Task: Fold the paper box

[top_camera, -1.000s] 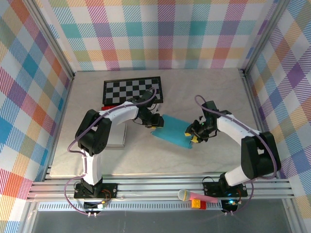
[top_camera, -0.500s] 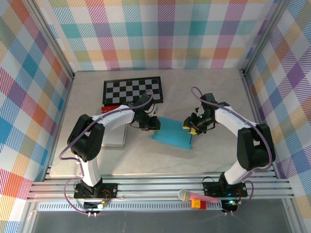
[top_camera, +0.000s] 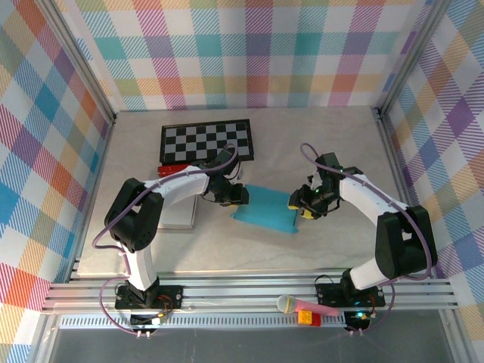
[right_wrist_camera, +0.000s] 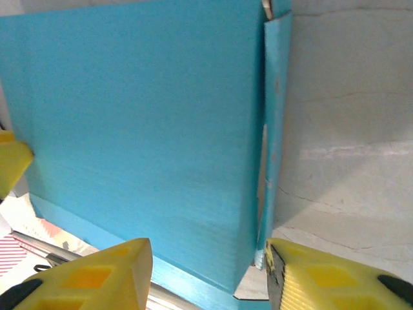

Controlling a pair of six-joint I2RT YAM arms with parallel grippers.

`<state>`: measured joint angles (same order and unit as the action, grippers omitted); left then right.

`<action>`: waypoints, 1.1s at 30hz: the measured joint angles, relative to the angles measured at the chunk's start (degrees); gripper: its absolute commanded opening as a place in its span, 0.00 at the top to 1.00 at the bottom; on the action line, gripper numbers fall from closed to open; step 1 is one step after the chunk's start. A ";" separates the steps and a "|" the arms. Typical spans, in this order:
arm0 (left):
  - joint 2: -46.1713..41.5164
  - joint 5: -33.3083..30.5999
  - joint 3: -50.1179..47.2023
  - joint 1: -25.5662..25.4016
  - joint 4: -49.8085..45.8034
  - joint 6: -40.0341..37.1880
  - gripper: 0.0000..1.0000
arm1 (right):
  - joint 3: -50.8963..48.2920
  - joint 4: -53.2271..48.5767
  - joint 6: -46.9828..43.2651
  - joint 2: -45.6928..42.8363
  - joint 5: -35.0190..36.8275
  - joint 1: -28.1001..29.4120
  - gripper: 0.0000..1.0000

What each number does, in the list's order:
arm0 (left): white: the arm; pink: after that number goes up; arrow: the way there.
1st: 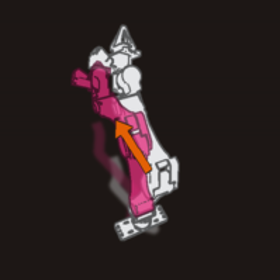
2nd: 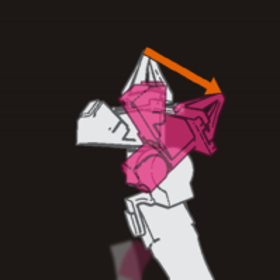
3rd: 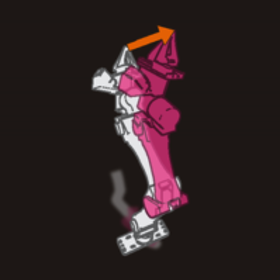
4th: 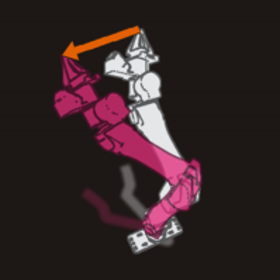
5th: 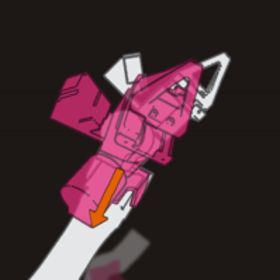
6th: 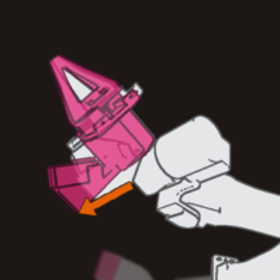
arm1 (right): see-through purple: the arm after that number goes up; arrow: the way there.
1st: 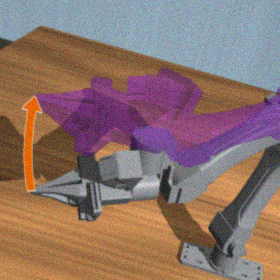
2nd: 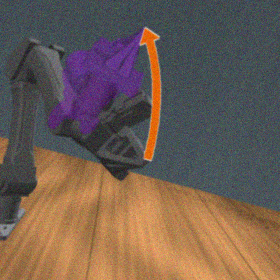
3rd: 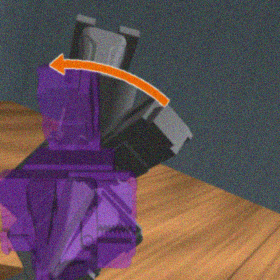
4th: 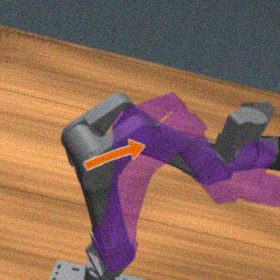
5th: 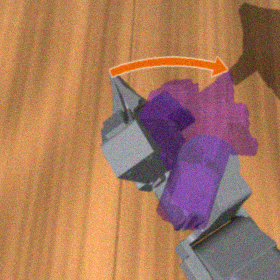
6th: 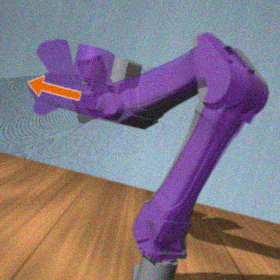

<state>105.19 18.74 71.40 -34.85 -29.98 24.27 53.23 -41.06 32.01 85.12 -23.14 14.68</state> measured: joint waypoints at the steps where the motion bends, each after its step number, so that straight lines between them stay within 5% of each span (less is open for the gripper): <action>1: -0.24 -0.37 0.00 0.00 -0.02 0.02 0.64 | -0.07 -0.20 -0.13 0.00 0.11 0.00 0.45; 18: -0.92 -2.97 -0.02 0.00 -2.21 -0.81 0.61 | -3.85 3.37 0.09 4.39 -1.22 0.00 0.46; 33: 0.46 -1.64 -2.75 0.00 0.44 -1.16 0.69 | -3.67 5.18 0.09 7.85 -2.51 0.00 0.52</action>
<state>105.65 17.10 68.64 -34.85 -29.54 23.11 49.56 -35.88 32.10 92.97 -25.65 14.68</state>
